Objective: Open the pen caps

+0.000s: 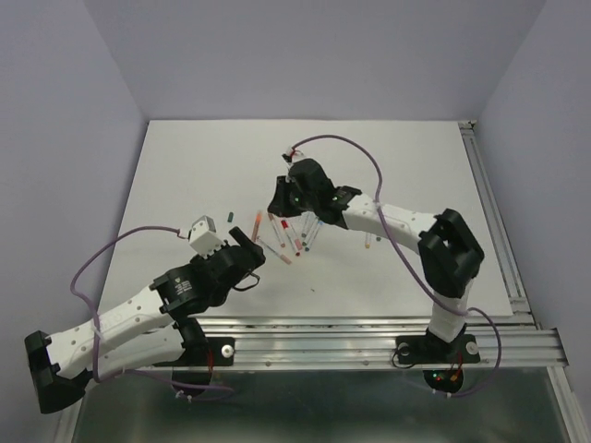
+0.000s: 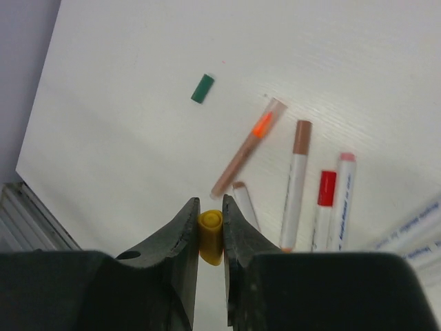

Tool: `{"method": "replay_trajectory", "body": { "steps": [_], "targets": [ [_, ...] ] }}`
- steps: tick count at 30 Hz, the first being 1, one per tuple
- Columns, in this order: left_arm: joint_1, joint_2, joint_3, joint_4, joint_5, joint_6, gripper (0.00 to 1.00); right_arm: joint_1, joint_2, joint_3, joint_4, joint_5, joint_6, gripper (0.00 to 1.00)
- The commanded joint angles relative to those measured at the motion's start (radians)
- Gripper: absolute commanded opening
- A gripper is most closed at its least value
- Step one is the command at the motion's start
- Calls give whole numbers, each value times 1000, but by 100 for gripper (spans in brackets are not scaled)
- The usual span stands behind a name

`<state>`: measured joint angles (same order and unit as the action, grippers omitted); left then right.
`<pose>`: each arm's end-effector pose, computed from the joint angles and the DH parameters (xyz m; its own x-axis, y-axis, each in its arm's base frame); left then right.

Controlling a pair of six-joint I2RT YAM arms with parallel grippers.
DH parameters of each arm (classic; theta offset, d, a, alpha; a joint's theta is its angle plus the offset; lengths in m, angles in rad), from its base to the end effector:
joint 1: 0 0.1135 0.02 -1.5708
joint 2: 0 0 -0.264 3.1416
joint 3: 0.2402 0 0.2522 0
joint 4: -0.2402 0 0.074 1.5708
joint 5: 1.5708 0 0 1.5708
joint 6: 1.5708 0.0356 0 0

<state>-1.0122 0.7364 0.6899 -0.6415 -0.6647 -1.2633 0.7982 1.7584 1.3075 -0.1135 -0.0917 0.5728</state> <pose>0.0985 -0.1162 0.2746 -0.4973 -0.6197 -0.6071 -0.1952 0.7618 -0.6177 0.2827 0.2947 0.2616 -0.7295 0.0248 -0.6835 -0.4423 0.7452 0.4991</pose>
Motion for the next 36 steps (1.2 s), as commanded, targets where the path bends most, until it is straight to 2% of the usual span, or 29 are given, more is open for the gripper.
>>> {"method": "replay_trajectory", "body": {
  "steps": [1, 6, 8, 14, 17, 20, 23, 27, 32, 36],
  "targets": [
    [4, -29, -35, -138, -52, -116, 99, 61, 226, 264, -44, 34, -108, 10],
    [4, -86, -79, -141, -36, -137, 99, 78, 436, 479, -74, -2, -151, 11],
    [6, -114, -104, -116, -24, -116, 99, 82, 502, 535, -43, -69, -201, 12],
    [6, -167, -148, -75, 7, -79, 99, 90, 639, 717, -106, -103, -248, 15],
    [6, -177, -158, -63, 10, -73, 99, 95, 671, 731, -100, -102, -240, 18],
    [6, -172, -158, -61, 10, -70, 99, 95, 691, 736, -109, -79, -235, 25],
    [6, -164, -155, -63, 5, -68, 99, 95, 693, 740, -120, -71, -232, 44],
    [6, -154, -147, -43, 4, -38, 99, 95, 675, 730, -121, -72, -237, 59],
    [6, -147, -141, 5, 19, 16, 99, 96, 644, 720, -127, -105, -264, 72],
    [6, -141, -130, 17, 19, 28, 99, 96, 604, 728, -129, -115, -266, 74]
  ]
}}
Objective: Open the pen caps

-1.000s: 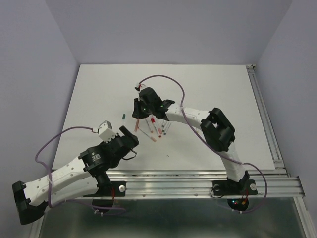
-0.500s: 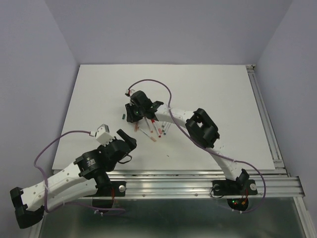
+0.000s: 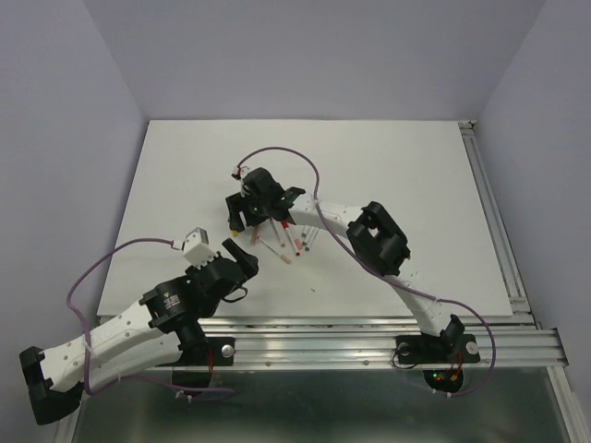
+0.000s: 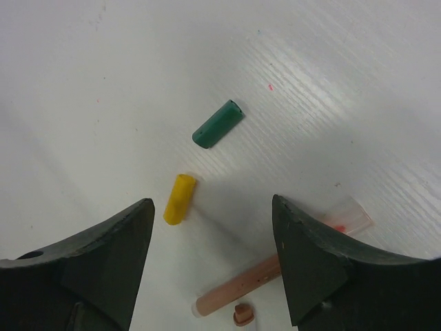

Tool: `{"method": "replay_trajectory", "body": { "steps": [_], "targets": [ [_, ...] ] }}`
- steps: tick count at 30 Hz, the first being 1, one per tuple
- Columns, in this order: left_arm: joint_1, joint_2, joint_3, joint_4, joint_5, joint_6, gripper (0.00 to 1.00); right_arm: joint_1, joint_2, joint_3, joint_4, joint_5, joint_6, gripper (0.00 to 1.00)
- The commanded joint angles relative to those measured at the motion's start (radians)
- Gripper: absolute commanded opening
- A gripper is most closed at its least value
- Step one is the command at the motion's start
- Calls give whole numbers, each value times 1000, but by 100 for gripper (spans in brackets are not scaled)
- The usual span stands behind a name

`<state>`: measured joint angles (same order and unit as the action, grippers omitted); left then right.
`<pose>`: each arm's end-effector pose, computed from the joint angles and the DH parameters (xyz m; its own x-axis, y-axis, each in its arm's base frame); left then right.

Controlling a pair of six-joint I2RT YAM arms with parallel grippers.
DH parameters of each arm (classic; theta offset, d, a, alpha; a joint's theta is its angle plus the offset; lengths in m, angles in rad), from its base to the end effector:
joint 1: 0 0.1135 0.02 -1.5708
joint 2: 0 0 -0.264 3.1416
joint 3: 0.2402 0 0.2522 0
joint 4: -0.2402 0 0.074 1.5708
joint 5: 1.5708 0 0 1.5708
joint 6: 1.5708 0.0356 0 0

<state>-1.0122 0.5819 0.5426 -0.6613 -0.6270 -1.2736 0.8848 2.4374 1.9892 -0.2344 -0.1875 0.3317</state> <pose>0.0841 -0.0951 0.2426 -0.5294 -0.6139 -0.5855 -0.1952 0.7598 -0.6202 0.3449 0.4317 0.1636 -0.6552 -0.2953 -0.6954 -0.6753 0.6416 0.3639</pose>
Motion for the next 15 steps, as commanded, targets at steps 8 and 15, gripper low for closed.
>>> {"method": "replay_trajectory", "body": {
  "steps": [8, 15],
  "targets": [
    [6, 24, 49, 58, 0, 79, 99, 8, -285, -32, -20, 101, -51, 100],
    [7, 67, 83, 78, -11, 105, 99, -17, -552, -272, -89, 532, 47, 100]
  ]
}}
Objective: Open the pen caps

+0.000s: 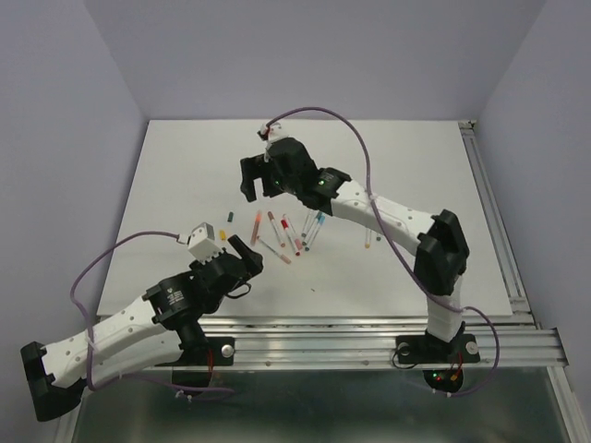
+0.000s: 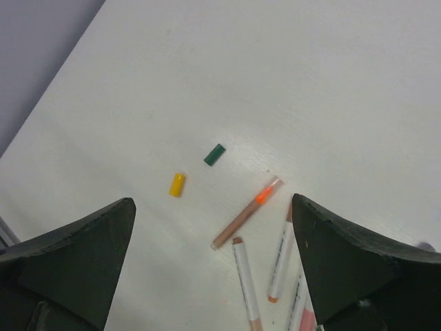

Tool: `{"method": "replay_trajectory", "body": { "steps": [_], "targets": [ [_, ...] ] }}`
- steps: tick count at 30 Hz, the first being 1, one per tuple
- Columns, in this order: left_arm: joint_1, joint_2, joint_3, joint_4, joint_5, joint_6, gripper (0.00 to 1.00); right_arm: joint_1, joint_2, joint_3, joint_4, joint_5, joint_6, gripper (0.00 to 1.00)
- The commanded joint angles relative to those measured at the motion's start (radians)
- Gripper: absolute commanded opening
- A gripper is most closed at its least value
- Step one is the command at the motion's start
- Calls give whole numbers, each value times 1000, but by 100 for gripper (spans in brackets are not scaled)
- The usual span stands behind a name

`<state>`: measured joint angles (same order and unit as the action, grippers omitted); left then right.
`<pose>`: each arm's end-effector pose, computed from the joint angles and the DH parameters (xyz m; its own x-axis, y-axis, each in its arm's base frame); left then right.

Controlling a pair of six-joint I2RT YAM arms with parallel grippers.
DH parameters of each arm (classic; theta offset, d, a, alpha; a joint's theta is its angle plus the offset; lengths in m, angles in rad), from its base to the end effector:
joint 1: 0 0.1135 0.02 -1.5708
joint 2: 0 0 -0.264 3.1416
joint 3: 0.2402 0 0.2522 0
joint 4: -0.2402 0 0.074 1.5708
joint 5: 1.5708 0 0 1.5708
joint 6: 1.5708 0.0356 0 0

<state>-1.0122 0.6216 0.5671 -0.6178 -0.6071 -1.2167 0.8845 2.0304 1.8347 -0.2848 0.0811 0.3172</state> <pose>0.0883 -0.1029 0.2495 -0.5458 -0.5802 -0.6045 -0.1501 0.7775 -0.6107 0.3103 0.3743 0.3107 -0.5046 -0.1254 -0.8542 -0.5980 0.7644 0.2410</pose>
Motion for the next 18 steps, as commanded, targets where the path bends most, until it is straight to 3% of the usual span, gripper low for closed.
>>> {"method": "replay_trajectory", "body": {
  "steps": [1, 6, 9, 10, 14, 18],
  "targets": [
    [7, 47, 69, 46, -40, 61, 99, -25, -180, -167, -46, 317, 81, 100],
    [24, 136, 99, 131, -36, 147, 99, -67, -512, -562, -7, 390, 201, 100],
    [90, 223, 138, 158, -31, 184, 99, -65, -665, -801, 19, 356, 266, 100],
    [113, 246, 160, 176, -20, 257, 99, -67, -712, -863, 30, 335, 281, 100],
    [283, 395, 224, 295, 88, 438, 99, -67, -1023, -1086, 26, 330, 411, 100],
    [401, 529, 272, 377, 145, 561, 99, -65, -1293, -1268, 105, 342, 435, 100]
  ]
}}
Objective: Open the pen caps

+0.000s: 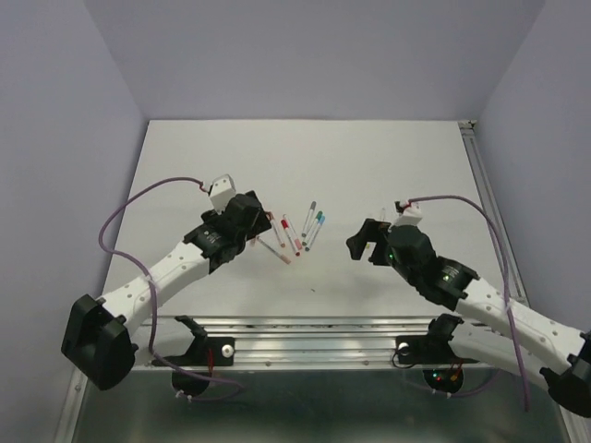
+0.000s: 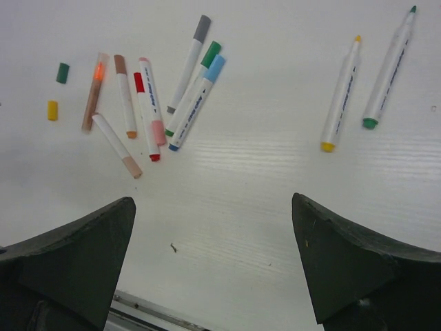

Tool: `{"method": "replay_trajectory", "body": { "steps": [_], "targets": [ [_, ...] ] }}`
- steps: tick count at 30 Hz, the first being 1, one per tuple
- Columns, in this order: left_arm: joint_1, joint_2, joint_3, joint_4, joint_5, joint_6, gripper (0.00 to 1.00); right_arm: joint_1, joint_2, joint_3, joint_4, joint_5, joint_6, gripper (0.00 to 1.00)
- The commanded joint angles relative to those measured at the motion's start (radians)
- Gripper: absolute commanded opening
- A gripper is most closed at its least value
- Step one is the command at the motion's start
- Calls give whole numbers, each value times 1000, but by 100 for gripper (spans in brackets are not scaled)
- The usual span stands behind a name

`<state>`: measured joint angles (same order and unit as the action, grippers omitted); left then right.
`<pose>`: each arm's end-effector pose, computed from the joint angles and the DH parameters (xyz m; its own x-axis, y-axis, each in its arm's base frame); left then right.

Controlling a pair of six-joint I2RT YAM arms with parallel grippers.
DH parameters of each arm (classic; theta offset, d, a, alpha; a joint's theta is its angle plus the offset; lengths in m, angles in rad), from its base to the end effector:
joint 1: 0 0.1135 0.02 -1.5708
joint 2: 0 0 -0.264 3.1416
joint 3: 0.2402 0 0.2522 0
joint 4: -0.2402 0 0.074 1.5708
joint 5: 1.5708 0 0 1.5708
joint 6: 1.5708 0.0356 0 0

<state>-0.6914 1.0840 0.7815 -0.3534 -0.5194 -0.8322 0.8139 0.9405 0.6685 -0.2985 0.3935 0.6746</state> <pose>0.1895 -0.1339 0.2672 -0.5015 -0.4181 -0.7574 -0.1787 0.9066 -0.3822 0.1517 0.1407 0.2610 -0.5706 0.2360 -0.7866 -0.1197 0.9237 0.3640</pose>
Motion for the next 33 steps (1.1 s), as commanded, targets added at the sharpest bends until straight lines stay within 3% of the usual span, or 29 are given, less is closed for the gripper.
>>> {"method": "replay_trajectory", "body": {
  "steps": [1, 3, 8, 16, 23, 25, 33],
  "targets": [
    [95, 118, 68, 132, 88, 209, 99, 4, -250, -130, 124, 41, 79, 100],
    [131, 172, 82, 183, 120, 275, 99, 4, -375, -144, 113, 48, 89, 100],
    [182, 342, 153, 241, 214, 360, 99, 4, -505, -141, 58, -15, 53, 100],
    [199, 508, 225, 220, 271, 430, 97, 4, -408, -103, -19, 22, 72, 100],
    [204, 640, 289, 153, 208, 413, 89, 4, -315, -81, -1, -11, 45, 100],
    [205, 646, 286, 148, 217, 410, 83, 5, -296, -81, 4, -7, 42, 100],
    [207, 594, 194, 166, 219, 381, 79, 4, -278, -86, 21, 2, 31, 100]
  ]
}}
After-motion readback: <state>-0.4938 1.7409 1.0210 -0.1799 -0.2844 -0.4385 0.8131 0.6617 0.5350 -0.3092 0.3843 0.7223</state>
